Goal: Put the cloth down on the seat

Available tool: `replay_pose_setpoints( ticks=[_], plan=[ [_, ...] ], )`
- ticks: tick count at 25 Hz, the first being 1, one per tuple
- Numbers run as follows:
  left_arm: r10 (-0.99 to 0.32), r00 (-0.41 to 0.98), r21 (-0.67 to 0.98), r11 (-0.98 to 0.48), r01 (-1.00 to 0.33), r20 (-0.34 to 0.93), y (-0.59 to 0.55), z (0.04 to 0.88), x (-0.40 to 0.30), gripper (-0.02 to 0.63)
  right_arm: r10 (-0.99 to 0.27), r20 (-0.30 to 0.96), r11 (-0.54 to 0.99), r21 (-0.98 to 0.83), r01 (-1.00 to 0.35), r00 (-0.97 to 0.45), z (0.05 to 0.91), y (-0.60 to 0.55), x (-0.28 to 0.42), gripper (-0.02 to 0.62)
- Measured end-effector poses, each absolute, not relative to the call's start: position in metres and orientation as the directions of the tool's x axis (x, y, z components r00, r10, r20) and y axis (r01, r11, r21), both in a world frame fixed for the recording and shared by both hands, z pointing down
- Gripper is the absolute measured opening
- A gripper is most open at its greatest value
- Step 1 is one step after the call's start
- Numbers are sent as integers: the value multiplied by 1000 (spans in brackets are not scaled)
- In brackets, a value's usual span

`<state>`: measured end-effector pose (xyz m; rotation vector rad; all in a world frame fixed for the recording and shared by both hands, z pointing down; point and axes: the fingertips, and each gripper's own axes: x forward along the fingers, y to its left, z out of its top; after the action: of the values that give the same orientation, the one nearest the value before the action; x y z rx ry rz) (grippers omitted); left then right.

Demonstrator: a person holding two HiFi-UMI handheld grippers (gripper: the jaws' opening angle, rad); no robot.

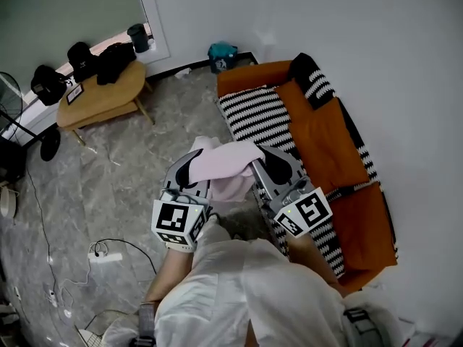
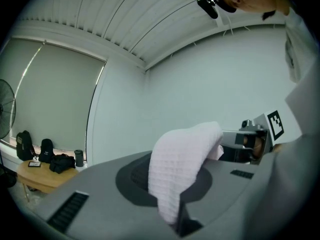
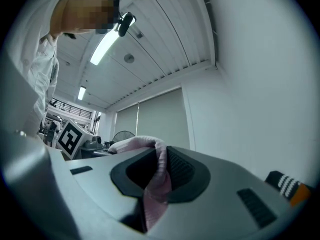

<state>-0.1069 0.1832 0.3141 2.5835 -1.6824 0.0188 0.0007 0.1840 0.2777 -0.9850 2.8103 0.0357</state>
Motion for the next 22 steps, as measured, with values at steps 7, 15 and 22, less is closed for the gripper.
replay_pose_setpoints(
  ticks=[7, 15, 22],
  plan=[
    [-879, 470, 90, -463, -882, 80, 100, 340, -104, 46, -669, -108, 741, -29, -671, -735, 299, 104, 3, 63],
    [-831, 550, 112, -541, -834, 84, -26, 347, -123, 46, -717, -71, 695, -8, -719, -693, 300, -17, -19, 60],
    [-796, 600, 109, -591, -799, 81, -96, 350, -143, 46, -754, -70, 654, 6, -757, -653, 302, -83, -38, 60]
  ],
)
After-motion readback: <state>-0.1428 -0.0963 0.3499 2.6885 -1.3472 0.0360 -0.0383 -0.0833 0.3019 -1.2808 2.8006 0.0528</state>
